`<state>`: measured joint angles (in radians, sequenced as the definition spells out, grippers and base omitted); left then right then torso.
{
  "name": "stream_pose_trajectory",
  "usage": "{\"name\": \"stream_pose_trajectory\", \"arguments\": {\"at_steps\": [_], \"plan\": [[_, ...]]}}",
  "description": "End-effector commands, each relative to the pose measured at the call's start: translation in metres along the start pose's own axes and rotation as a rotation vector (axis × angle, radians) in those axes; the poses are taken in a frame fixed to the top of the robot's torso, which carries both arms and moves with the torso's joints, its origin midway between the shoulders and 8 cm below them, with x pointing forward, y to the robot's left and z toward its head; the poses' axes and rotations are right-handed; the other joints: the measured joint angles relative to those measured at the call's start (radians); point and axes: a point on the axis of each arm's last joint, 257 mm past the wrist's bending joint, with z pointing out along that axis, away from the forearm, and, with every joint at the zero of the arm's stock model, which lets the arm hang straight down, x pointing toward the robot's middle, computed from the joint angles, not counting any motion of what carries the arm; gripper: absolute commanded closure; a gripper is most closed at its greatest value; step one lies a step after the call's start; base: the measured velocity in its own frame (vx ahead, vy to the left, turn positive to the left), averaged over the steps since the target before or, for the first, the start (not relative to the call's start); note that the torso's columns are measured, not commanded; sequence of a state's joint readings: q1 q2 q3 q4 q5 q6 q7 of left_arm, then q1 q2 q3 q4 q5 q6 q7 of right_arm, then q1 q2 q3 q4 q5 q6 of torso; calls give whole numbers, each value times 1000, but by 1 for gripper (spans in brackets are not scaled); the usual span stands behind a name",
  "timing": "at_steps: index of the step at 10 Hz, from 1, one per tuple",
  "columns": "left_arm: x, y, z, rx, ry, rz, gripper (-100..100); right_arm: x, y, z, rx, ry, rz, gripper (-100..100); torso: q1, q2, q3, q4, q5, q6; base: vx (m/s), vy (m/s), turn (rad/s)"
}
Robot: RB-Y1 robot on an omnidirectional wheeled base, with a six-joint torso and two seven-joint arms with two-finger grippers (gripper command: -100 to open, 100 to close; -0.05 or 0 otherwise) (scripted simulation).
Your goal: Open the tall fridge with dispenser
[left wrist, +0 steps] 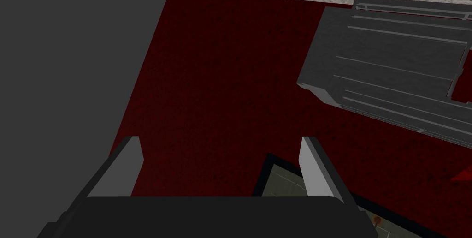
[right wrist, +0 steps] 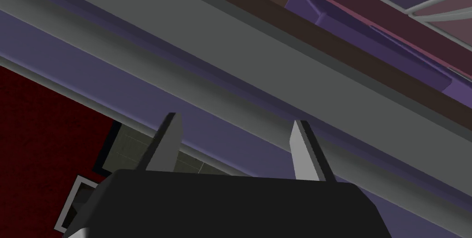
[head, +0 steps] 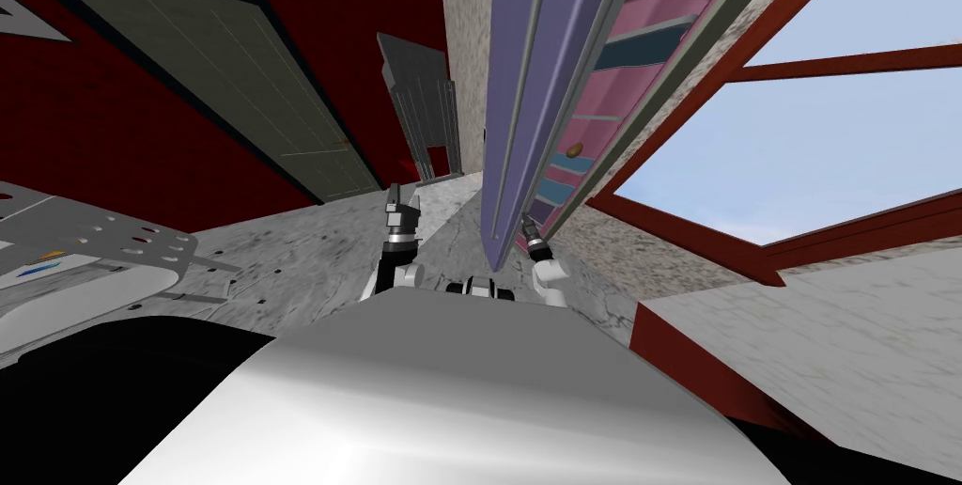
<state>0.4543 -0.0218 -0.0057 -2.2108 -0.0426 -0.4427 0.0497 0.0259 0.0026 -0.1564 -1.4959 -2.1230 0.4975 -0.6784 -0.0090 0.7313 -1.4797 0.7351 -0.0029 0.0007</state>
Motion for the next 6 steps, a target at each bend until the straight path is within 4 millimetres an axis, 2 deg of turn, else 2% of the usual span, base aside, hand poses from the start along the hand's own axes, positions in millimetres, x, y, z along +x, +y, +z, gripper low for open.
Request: {"name": "stream_pose_trajectory", "arguments": {"at_steps": [1,5,6], "plan": [[0,0,0,0,0,0,0,20,11,-7,-23,-18,-76,-100,5,1,0,1,2,0,12,-7,-1],[0,0,0,0,0,0,0,41,18,-14,-42,-44,-165,-100,11,8,5,3,3,-1,12,23,3],[0,0,0,0,0,0,0,31,12,-10,-22,-38,-136,-100,10,7,4,3,3,-1,43,122,27]]}}
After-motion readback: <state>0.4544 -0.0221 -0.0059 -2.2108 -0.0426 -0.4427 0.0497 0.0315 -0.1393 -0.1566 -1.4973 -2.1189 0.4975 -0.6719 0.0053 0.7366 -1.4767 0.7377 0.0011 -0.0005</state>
